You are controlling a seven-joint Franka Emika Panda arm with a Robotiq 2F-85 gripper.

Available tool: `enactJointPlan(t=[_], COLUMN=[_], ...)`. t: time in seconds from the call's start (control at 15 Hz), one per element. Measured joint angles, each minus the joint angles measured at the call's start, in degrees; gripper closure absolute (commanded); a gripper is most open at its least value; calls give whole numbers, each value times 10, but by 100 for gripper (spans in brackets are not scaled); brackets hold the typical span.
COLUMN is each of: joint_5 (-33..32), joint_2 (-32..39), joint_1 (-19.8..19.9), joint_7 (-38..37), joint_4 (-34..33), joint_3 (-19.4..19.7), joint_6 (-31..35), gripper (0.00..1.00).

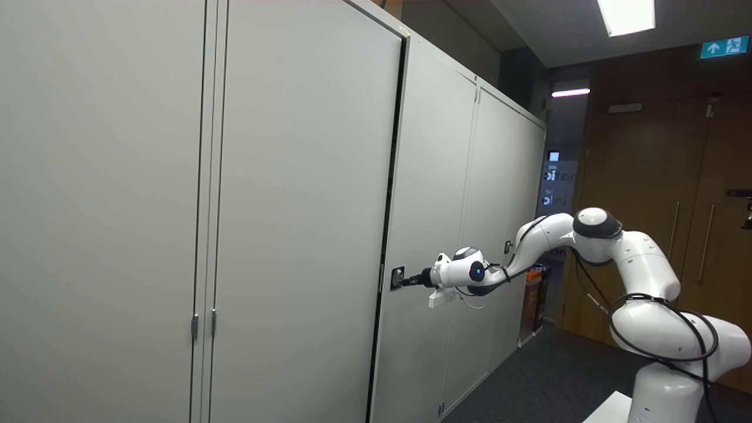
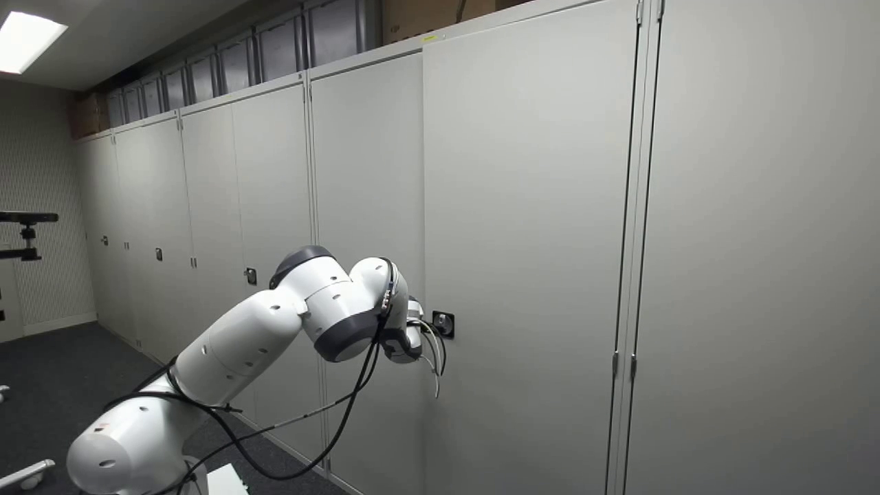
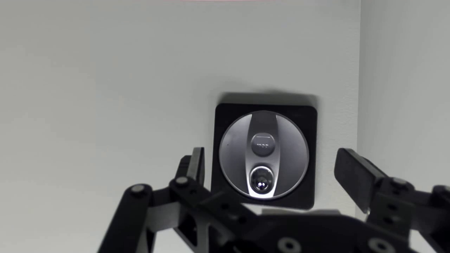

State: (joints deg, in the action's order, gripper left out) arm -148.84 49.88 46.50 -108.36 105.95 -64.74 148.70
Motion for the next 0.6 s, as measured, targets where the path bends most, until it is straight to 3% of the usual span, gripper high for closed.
enactJointPlan(t=[0.6], joint_5=[0], joint_2=[0], joint_1=[-8], joint_7=[-5], joint_4=[-3], joint_3=[11], joint_6=[2], gripper=[0])
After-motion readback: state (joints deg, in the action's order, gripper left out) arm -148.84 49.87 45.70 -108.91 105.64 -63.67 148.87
